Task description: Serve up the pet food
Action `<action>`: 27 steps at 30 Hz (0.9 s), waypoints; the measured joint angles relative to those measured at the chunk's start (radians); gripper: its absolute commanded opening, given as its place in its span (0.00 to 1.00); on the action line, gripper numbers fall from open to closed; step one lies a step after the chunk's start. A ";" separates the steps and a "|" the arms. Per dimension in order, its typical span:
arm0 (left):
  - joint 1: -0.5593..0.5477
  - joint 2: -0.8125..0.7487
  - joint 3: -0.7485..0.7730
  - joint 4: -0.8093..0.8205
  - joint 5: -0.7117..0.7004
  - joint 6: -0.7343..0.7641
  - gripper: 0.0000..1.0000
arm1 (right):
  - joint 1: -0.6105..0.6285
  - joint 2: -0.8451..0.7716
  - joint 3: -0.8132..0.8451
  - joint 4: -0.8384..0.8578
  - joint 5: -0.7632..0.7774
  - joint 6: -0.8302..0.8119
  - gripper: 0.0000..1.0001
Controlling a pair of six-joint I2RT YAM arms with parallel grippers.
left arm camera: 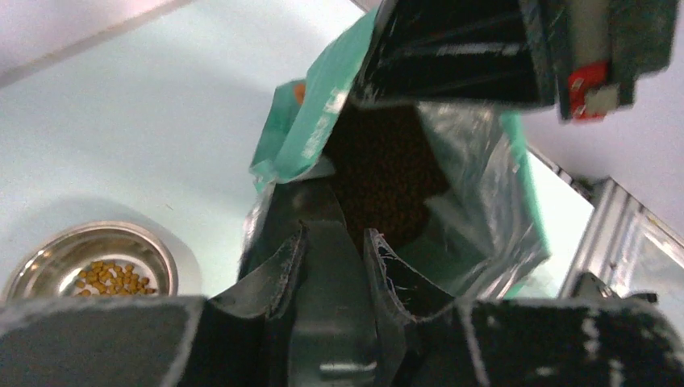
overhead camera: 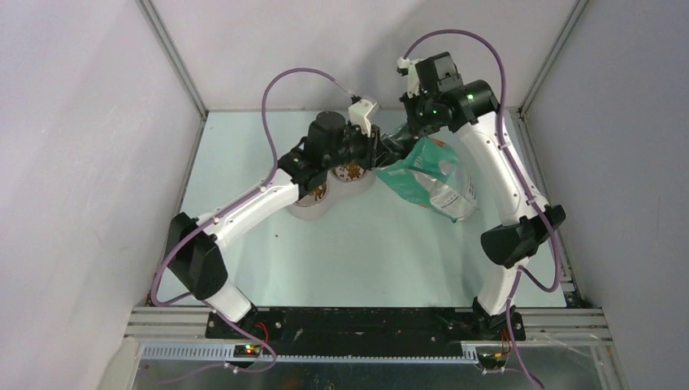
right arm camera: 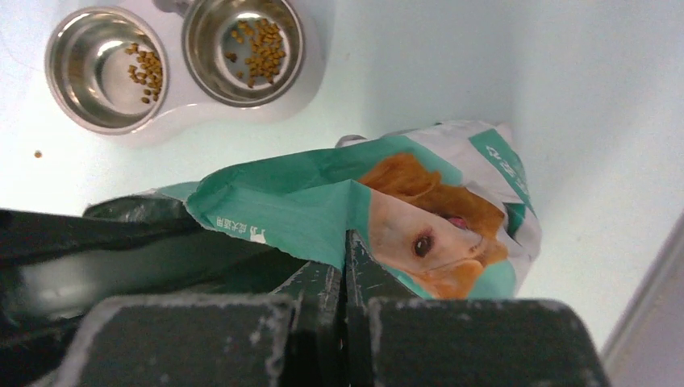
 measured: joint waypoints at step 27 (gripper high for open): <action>-0.075 0.188 -0.059 0.293 -0.219 0.016 0.00 | 0.026 0.094 -0.085 0.089 -0.072 0.154 0.00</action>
